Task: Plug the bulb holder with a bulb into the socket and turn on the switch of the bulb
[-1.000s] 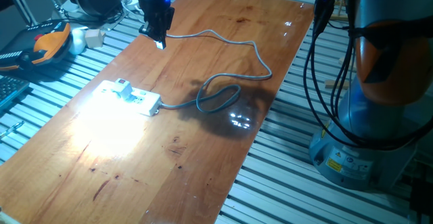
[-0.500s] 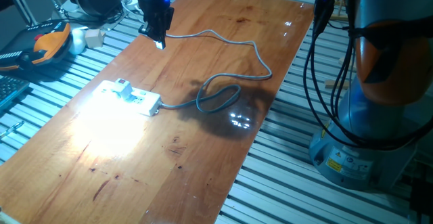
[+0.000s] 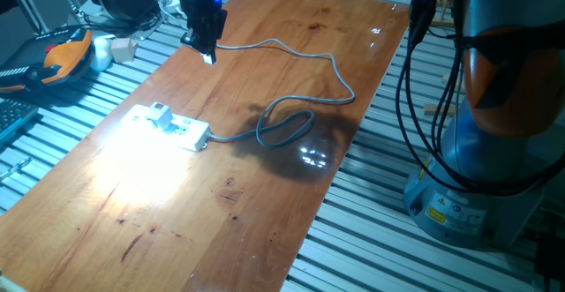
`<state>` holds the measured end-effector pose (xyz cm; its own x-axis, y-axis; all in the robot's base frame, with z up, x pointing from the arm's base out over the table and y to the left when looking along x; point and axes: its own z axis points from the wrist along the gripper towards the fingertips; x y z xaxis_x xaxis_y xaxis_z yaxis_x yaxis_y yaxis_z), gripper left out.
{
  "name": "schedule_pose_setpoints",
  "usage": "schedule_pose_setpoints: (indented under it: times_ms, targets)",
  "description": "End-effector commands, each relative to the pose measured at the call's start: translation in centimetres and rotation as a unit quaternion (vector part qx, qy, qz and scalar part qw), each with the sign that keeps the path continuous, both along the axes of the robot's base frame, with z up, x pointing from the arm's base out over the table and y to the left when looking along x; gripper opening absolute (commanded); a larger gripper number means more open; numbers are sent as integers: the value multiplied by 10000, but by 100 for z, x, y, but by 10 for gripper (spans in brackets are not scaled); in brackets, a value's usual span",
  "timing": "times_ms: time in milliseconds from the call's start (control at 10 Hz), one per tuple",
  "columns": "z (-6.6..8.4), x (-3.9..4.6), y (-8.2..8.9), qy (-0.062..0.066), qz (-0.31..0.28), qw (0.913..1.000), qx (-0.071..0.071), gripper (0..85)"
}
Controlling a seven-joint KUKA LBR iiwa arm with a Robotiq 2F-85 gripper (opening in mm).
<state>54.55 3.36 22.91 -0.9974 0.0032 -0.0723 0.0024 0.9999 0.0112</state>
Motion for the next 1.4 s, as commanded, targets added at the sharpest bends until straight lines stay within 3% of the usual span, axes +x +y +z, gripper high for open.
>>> schedule_pose_setpoints:
  times_ms: [0, 1300]
  targets:
    - [-2, 1, 1, 0, 0, 10000, 0, 0]
    - [-1, 36, 60, -39, -8, 10000, -46, 0]
